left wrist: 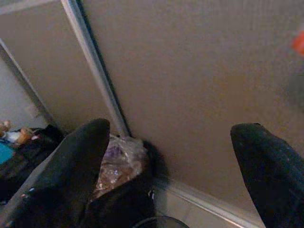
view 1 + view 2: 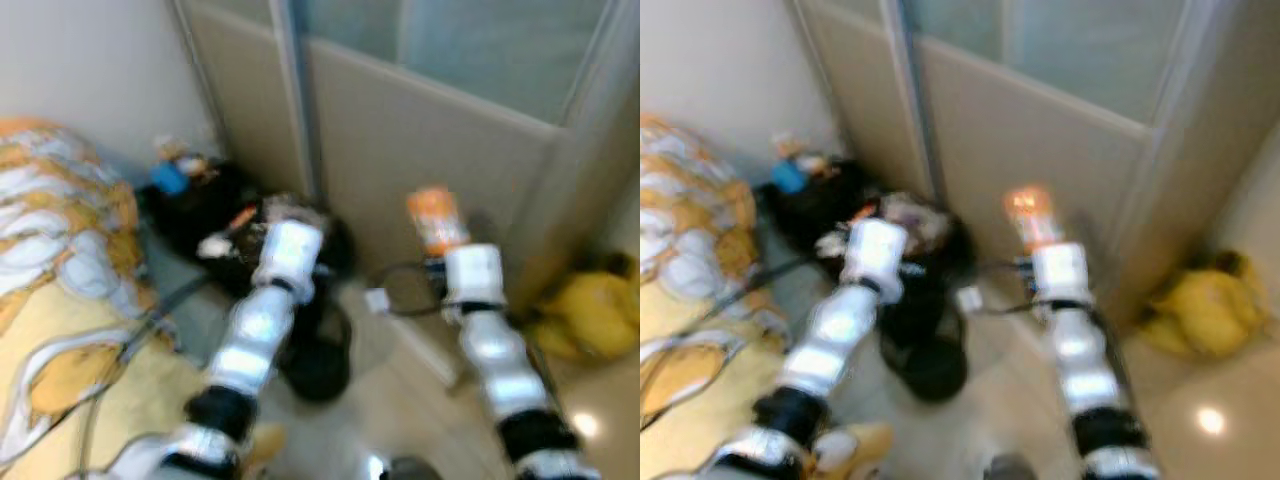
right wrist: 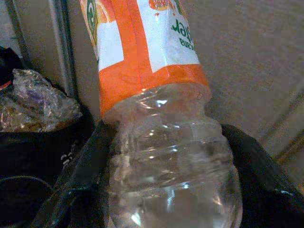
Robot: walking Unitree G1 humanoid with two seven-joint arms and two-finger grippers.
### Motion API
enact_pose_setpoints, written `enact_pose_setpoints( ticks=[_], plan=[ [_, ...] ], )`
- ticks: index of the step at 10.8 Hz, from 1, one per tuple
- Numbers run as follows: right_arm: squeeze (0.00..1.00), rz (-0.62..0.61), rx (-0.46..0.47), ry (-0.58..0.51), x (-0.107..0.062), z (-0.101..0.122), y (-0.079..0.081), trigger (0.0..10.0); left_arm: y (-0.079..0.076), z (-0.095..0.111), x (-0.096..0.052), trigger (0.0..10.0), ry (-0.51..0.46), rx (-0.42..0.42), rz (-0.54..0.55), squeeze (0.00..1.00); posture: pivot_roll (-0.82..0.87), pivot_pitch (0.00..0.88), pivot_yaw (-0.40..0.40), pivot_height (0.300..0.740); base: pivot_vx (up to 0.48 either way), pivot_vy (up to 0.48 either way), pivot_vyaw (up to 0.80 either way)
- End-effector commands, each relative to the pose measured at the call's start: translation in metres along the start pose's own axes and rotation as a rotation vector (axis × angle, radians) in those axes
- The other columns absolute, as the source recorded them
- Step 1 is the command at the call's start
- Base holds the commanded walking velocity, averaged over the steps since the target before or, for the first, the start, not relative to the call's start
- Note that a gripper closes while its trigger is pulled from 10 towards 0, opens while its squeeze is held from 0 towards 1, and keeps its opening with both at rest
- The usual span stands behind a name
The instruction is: Clean up the room
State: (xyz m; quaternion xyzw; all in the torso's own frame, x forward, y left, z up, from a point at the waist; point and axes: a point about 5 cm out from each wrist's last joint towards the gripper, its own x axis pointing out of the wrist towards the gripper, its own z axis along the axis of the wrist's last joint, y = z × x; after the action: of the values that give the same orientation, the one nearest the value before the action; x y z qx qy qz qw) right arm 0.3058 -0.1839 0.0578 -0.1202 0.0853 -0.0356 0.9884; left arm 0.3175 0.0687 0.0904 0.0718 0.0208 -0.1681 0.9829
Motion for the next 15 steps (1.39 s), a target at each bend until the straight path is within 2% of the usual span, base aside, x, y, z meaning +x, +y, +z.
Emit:
enact_pose_setpoints(
  ticks=[1, 2, 6, 8, 11, 12, 15],
  plan=[
    [0.00, 0.040, 0.022, -0.019, 0.002, 0.007, 0.012, 0.0, 0.012, -0.004, -0.003, 10.0, 0.020, 0.029, 0.031, 0.00, -0.22, 0.048, 0.097, 0.731, 0.334, 0.000, 0.67],
    [0.00, 0.051, -0.005, -0.015, 0.003, 0.007, 0.014, 0.0, 0.013, -0.007, -0.003, 10.0, 0.039, 0.032, 0.043, 0.00, -0.22, 0.053, 0.097, 0.731, 0.356, -0.319, 0.69],
    [0.00, 0.057, 0.005, -0.003, 0.001, 0.004, 0.017, 0.0, 0.013, -0.004, -0.004, 10.0, 0.021, 0.023, 0.038, 0.00, -0.22, 0.061, 0.099, 0.731, 0.355, -0.320, 0.63],
    [0.00, 0.077, 0.001, 0.030, 0.001, -0.001, 0.020, 0.0, 0.015, -0.003, -0.003, 10.0, 0.023, -0.002, 0.066, 0.00, -0.21, 0.067, 0.099, 0.731, 0.000, 0.000, 0.00],
    [0.00, 0.074, 0.041, 0.166, 0.005, -0.019, 0.024, 0.0, 0.022, -0.004, -0.006, 10.0, 0.026, -0.005, 0.071, 0.00, -0.20, 0.088, 0.109, 0.731, 0.000, 0.000, 0.00],
    [0.00, 0.087, 0.051, 0.221, 0.013, -0.021, 0.030, 0.0, 0.025, -0.004, -0.006, 10.0, 0.031, 0.006, 0.057, 0.00, -0.19, 0.101, 0.120, 0.731, 0.000, 0.000, 0.00],
    [0.00, 0.085, 0.043, 0.235, 0.025, -0.010, 0.034, 0.0, 0.026, -0.004, -0.019, 10.0, 0.041, 0.054, -0.019, 0.00, -0.12, 0.151, 0.144, 0.731, 0.000, 0.000, 0.00]
  ],
)
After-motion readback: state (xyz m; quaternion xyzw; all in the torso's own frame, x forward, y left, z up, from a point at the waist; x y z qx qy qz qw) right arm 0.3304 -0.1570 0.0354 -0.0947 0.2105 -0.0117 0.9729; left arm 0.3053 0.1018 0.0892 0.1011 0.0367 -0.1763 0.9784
